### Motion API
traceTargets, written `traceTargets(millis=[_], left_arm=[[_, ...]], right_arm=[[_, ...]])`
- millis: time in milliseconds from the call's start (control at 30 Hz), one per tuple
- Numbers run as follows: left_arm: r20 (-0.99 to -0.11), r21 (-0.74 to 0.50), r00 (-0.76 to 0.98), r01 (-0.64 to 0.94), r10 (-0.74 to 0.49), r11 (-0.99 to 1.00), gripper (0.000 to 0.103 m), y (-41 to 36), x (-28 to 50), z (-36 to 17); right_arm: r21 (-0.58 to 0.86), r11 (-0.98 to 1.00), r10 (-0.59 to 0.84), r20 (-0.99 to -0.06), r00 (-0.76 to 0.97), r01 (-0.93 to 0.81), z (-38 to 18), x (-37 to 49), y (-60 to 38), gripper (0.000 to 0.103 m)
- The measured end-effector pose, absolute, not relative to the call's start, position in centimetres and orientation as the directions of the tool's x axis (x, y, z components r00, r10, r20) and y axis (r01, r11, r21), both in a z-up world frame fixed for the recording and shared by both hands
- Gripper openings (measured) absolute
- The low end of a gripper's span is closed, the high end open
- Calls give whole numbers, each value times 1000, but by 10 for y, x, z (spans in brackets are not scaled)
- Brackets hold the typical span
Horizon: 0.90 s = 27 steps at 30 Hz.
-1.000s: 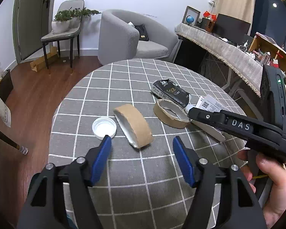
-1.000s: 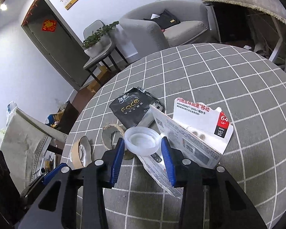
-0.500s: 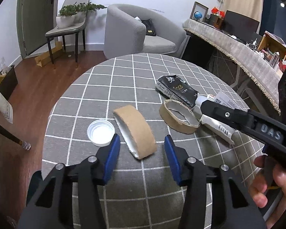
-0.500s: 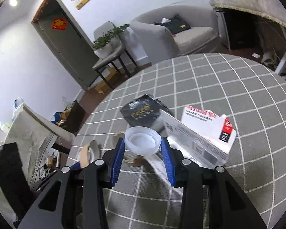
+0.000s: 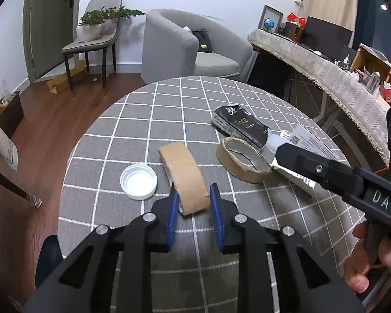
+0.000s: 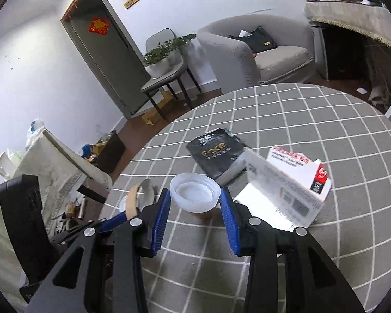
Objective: Collect trash
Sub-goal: 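Grasp the brown cardboard tube with the left tool while right holds the clear cap, then carry the cardboard tube and clear cap over the teal bin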
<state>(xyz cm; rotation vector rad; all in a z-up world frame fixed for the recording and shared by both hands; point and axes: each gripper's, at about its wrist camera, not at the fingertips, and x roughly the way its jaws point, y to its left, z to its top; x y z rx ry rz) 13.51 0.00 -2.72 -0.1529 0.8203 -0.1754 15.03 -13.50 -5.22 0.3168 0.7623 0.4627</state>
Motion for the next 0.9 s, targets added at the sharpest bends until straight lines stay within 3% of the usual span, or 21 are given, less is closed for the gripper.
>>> traceTargets(millis=[500, 900], left_arm=[[-681, -217, 688, 138, -251, 966, 25, 29, 93, -16], [-677, -179, 706, 117, -209, 977, 25, 70, 50, -17]], right_arm=[[432, 846, 523, -556, 646, -314, -40, 118, -110, 40], [410, 825, 563, -539, 626, -389, -32, 84, -58, 40]])
